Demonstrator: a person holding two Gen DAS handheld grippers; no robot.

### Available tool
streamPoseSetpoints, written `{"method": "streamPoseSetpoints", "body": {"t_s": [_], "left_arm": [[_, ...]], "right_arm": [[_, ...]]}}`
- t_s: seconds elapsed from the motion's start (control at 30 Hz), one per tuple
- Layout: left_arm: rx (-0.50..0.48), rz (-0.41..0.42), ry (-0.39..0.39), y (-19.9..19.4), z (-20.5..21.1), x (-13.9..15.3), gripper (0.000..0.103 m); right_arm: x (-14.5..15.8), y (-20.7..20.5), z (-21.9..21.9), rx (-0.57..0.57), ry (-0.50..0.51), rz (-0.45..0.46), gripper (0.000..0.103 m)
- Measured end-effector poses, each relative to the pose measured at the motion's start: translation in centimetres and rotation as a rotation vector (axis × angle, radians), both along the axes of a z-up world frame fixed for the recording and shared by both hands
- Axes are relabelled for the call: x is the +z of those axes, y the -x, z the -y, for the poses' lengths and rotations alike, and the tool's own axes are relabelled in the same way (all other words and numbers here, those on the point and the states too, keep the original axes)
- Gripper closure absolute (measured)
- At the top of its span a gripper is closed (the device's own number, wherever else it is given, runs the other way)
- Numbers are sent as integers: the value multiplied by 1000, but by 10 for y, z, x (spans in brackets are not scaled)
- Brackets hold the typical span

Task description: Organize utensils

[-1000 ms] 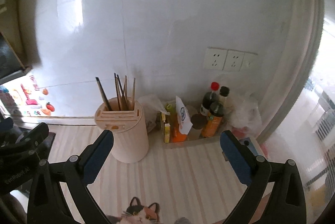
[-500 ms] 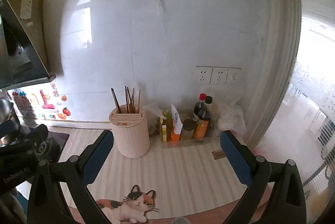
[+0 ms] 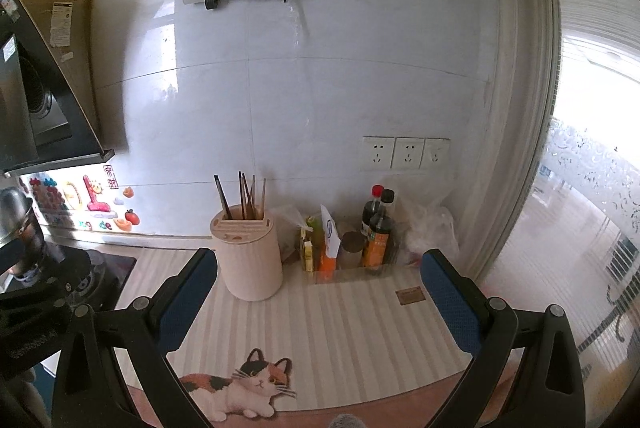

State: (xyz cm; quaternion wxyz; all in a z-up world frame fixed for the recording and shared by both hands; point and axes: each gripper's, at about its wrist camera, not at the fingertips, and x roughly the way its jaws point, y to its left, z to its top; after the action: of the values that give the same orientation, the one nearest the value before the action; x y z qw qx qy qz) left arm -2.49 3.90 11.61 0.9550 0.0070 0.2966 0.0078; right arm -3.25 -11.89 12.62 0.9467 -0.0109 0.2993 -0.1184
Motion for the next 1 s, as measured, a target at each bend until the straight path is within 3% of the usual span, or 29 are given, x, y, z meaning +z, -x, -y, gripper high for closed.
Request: {"method": "streamPoseSetpoints", "body": {"t_s": [1.0], "left_arm": [[2,-11,-16,-8,0,-1,0]], "right_arm": [[-7,-15,3,32,-18,-26,0]]}}
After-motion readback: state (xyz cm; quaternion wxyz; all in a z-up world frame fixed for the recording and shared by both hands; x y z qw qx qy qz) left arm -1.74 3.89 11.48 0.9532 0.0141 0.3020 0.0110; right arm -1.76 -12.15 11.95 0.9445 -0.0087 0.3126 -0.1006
